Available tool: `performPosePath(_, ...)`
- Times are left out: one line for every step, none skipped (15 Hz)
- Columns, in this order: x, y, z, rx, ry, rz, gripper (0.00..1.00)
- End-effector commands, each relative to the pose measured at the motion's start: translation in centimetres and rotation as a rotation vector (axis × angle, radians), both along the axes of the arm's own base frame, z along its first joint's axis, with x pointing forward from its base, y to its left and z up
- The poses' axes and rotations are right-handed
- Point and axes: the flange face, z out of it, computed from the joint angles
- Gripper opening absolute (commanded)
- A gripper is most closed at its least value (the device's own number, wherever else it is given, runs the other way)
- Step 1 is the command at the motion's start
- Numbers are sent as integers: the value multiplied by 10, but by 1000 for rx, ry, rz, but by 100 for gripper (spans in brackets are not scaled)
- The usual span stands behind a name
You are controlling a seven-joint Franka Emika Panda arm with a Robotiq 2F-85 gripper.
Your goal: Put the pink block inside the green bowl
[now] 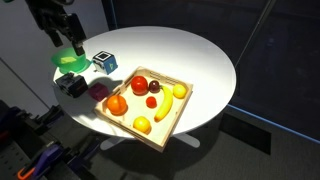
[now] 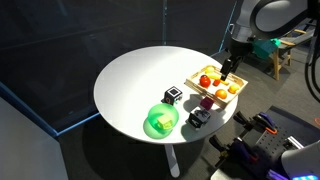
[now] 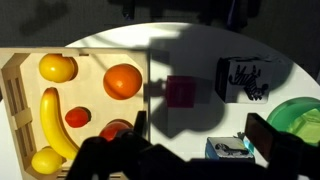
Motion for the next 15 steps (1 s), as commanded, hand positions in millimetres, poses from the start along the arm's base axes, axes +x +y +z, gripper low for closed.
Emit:
performPosePath(0,0,0,0,0,1,100)
performPosePath(0,0,0,0,-1,2,100)
performPosePath(0,0,0,0,-1,2,100)
performPosePath(0,0,0,0,-1,2,100)
performPosePath(0,0,0,0,-1,2,100)
performPosePath(0,0,0,0,-1,2,100)
performPosePath(0,0,0,0,-1,2,100)
performPosePath(0,0,-5,1,10,6,100)
performPosePath(0,-1,-13,7,15,8,100)
performPosePath(-1,-2,-18,7,22,7,100)
performPosePath(-1,-3,-25,9,31,8,100)
performPosePath(-1,-3,-32,7,39,7,100)
performPosePath(-1,-4,-41,5,45,6,100)
performPosePath(-1,-4,-52,-8,41,-2,100)
performPosePath(0,-4,-60,-14,36,-2,100)
